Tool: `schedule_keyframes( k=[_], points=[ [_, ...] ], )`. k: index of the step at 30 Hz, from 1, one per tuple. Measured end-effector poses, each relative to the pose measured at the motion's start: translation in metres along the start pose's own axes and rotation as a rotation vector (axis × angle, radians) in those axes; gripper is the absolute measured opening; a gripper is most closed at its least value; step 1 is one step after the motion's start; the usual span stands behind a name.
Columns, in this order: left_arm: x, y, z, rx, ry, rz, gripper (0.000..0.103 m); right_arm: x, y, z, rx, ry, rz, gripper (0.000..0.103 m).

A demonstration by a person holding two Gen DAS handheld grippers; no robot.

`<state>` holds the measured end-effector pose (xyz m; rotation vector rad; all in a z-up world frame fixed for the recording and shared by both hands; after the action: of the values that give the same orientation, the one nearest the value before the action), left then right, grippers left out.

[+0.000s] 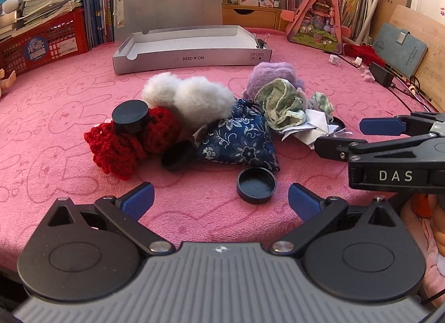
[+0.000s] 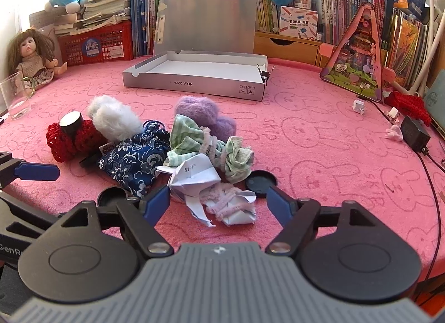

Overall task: Organize objects
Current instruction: 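Move the left tool toward a black round lid while the right tool approaches the crumpled white paper, then close the left tool on the black lid while the right tool grasps the white paper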

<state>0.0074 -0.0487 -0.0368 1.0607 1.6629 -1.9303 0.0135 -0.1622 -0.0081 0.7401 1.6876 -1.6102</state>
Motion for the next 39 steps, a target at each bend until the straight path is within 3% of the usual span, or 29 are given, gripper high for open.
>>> schedule_keyframes(
  k=[9,20,23,30,35,39],
  points=[
    [-0.005,0.01,0.008,-0.014,0.044,-0.012,0.092,0.006,-0.003,0.005,-0.001,0.024,-0.008,0.083],
    [-0.009,0.005,0.001,-0.028,0.009,0.007,0.046,0.007,-0.005,0.007,-0.007,0.034,-0.003,0.08],
    [-0.01,0.003,-0.006,-0.043,-0.011,0.013,0.038,0.008,-0.006,0.006,-0.022,0.035,-0.005,0.076],
    [-0.006,-0.003,-0.022,-0.079,-0.038,0.011,0.038,0.01,-0.006,-0.004,-0.068,0.011,-0.011,0.067],
    [-0.006,0.0,-0.023,-0.092,-0.037,0.016,0.038,0.005,-0.014,-0.01,-0.204,0.018,0.008,0.064],
    [-0.005,0.002,-0.025,-0.095,-0.041,0.012,0.038,-0.001,-0.01,-0.013,-0.181,-0.04,0.024,0.064]
  ],
)
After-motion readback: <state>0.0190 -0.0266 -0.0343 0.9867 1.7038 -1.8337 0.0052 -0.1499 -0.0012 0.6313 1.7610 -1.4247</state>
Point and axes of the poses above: each gripper's, at about its wrist camera, not at the fingertips, and y roughly the way its jaws point, z to its right, x to its underside, the point moved 6 cm from there along y, roughly the way its jaws point
